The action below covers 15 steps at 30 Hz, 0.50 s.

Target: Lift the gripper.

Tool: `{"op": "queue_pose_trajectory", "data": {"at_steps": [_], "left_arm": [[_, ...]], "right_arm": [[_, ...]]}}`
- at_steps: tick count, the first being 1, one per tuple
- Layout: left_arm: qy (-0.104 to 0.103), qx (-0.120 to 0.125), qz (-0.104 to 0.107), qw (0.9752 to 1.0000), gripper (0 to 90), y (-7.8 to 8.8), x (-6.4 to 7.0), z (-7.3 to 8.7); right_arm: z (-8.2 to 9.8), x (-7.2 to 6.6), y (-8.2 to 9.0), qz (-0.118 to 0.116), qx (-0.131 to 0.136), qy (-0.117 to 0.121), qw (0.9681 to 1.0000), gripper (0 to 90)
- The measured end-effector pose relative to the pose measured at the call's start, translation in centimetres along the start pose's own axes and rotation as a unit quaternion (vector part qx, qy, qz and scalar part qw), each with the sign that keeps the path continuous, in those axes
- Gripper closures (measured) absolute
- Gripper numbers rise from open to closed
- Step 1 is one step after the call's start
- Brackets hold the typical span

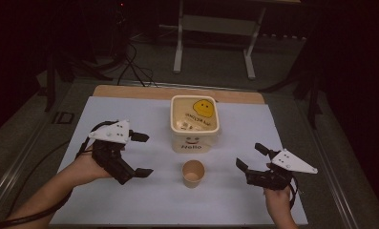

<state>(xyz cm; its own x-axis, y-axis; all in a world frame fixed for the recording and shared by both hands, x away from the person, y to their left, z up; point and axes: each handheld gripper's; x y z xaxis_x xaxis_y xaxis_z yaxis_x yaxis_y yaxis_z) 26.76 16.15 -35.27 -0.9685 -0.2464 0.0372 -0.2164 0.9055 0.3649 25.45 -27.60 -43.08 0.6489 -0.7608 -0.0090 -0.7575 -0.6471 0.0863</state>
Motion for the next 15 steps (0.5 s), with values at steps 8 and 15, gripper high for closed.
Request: {"op": "queue_pose_trajectory", "data": {"at_steps": [8,15], "left_arm": [[-0.016,-0.045,0.025,0.9986,2.3,-2.7,-0.1,-1.1],[-0.025,-0.075,0.041,0.996,2.3,-4.5,-0.1,-1.5]], "right_arm": [[-0.1,-0.1,0.0,-0.002,0.001,0.0,1.0,12.1],[-0.1,0.0,0.1,-0.002,0.001,-0.001,1.0,12.0]]}}
Point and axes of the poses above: each handheld gripper's, and its own axes: y roughly backward along the jaws, z roughly out of its underside, x roughly to its right, and after that the axes turned 11 degrees about x, right-handed
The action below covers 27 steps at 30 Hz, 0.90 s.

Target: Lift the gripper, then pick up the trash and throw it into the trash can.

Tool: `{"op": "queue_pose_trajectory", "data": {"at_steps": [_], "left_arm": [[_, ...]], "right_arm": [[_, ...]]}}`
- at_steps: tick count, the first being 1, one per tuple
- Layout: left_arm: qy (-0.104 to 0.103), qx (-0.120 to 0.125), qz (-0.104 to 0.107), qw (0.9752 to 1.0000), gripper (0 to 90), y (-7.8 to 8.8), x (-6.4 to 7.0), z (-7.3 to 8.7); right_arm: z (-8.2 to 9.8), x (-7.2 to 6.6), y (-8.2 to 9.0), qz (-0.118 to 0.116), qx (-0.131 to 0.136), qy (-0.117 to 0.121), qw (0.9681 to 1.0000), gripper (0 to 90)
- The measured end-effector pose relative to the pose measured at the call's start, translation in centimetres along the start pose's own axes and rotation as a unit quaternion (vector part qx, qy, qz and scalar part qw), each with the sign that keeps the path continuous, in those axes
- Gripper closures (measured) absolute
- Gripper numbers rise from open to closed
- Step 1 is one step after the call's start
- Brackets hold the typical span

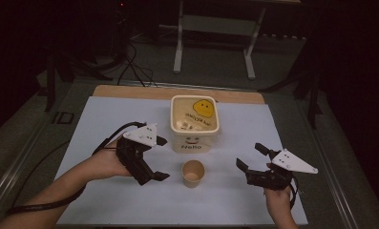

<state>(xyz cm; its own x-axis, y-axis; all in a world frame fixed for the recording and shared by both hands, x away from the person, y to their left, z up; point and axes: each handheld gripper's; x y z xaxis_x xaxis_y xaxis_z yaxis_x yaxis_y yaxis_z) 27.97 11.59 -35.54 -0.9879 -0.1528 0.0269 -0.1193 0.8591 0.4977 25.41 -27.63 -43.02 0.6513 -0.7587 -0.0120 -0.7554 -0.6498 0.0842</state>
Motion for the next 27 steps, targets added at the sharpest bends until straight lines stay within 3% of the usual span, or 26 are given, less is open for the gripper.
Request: {"op": "queue_pose_trajectory", "data": {"at_steps": [14,22,27], "left_arm": [[-0.016,-0.061,0.014,0.9979,2.3,-2.8,-0.1,-1.5],[-0.029,-0.097,0.017,0.9947,2.3,-4.5,0.3,-2.1],[-0.046,-0.126,0.027,0.9906,2.4,-5.8,0.6,-2.3]], "right_arm": [[0.0,0.0,0.0,-0.001,-0.005,0.002,1.0,12.0],[0.0,0.0,0.0,-0.002,-0.005,0.001,1.0,12.1],[0.1,0.0,-0.1,-0.003,-0.008,0.002,1.0,12.0]]}}
Point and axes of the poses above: each handheld gripper's, and its own axes: y roughly backward along the jaws, z roughly out of its underside, x roughly to its right, and after that the axes turned 11 degrees about x, right-handed
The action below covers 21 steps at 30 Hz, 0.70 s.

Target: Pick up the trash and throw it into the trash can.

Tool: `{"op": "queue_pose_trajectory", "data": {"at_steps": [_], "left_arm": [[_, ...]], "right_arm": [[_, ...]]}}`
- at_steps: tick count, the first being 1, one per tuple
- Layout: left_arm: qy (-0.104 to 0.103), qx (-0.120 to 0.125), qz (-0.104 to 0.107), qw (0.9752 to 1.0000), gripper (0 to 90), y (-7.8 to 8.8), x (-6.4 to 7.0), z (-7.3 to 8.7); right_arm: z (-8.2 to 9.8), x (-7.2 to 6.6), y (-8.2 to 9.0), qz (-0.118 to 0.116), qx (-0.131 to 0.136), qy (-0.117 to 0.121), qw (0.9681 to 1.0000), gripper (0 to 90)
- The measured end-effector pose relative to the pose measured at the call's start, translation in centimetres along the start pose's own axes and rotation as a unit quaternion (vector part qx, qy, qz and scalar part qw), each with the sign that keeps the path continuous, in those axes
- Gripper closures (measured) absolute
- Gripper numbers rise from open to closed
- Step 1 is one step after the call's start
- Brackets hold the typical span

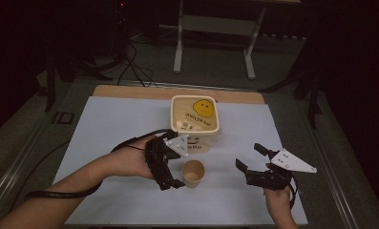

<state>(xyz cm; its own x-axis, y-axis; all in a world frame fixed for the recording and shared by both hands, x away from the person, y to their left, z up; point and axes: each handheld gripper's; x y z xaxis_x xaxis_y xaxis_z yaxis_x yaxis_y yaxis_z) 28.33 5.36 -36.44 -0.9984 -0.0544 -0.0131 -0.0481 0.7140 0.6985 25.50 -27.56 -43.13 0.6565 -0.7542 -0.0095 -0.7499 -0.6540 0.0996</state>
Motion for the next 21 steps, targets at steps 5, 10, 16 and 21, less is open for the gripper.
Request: {"op": "queue_pose_trajectory", "data": {"at_steps": [5,10,16,21], "left_arm": [[-0.009,-0.008,0.013,0.9998,5.2,-0.9,0.0,-0.3],[-0.023,-0.021,0.022,0.9993,10.7,-2.4,0.1,-0.5],[-0.026,-0.03,0.019,0.999,17.3,-4.2,-0.1,-0.2],[-0.028,-0.041,0.017,0.9986,26.8,-5.3,-0.1,0.1]], "right_arm": [[0.0,0.0,0.0,-0.001,0.0,0.001,1.0,12.0],[0.0,0.0,0.0,-0.001,0.0,0.0,1.0,12.0],[0.0,0.0,0.0,-0.001,0.0,0.0,1.0,12.1],[0.1,0.1,0.0,-0.001,-0.001,0.0,1.0,12.1]]}}
Point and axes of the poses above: each handheld gripper's, and its own axes: y roughly backward along the jaws, z roughly out of its underside, x roughly to its right, and after that the axes turned 11 degrees about x, right-handed
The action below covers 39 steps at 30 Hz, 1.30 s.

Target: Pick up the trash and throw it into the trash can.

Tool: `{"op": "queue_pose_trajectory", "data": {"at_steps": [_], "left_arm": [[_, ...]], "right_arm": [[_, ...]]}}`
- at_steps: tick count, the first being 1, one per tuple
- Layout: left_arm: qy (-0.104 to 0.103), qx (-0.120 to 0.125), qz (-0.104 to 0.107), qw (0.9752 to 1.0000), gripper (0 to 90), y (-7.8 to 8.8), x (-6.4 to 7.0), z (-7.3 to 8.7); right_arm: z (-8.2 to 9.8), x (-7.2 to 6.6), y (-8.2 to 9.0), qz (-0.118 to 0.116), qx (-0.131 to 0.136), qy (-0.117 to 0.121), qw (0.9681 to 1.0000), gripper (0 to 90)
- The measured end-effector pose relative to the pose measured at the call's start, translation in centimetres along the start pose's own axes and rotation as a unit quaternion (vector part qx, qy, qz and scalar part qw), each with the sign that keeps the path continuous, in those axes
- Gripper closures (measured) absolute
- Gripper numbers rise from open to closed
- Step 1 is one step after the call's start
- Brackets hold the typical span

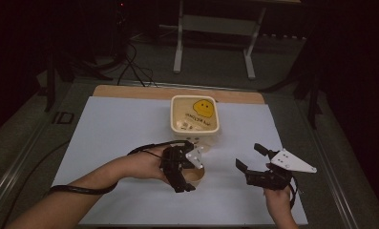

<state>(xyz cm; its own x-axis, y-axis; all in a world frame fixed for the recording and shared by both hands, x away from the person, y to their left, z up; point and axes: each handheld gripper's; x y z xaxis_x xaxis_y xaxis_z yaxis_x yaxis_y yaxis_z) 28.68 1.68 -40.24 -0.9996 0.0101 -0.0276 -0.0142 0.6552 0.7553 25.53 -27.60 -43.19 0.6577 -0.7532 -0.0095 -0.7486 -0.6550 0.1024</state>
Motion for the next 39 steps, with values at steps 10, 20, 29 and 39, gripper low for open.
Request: {"op": "queue_pose_trajectory", "data": {"at_steps": [10,20,29,39], "left_arm": [[-0.008,-0.026,-0.003,0.9996,40.1,-2.2,-0.2,0.4],[-0.017,-0.053,0.01,0.9984,55.6,-4.5,-0.2,1.1],[-0.02,-0.07,0.025,0.9971,75.0,-5.5,-0.6,1.3],[-0.024,-0.071,0.014,0.9971,86.3,-5.5,-0.8,1.5]], "right_arm": [[0.1,0.0,-0.1,-0.003,-0.003,0.002,1.0,12.0],[0.2,-0.1,-0.2,-0.007,-0.004,0.006,0.9999,12.0],[0.2,-0.1,-0.2,-0.006,-0.005,0.005,1.0,12.0],[0.2,-0.1,-0.2,-0.006,-0.005,0.005,1.0,12.0]]}}
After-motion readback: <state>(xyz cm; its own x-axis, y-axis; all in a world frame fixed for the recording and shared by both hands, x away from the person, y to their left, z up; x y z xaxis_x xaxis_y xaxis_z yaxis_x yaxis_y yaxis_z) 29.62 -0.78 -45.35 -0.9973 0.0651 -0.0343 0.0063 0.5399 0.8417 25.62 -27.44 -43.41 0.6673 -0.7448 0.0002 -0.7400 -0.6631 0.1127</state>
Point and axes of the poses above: each handheld gripper's, and its own axes: y roughly backward along the jaws, z roughly out of its underside, x roughly to its right, and after that the axes turned 11 degrees about x, right-handed
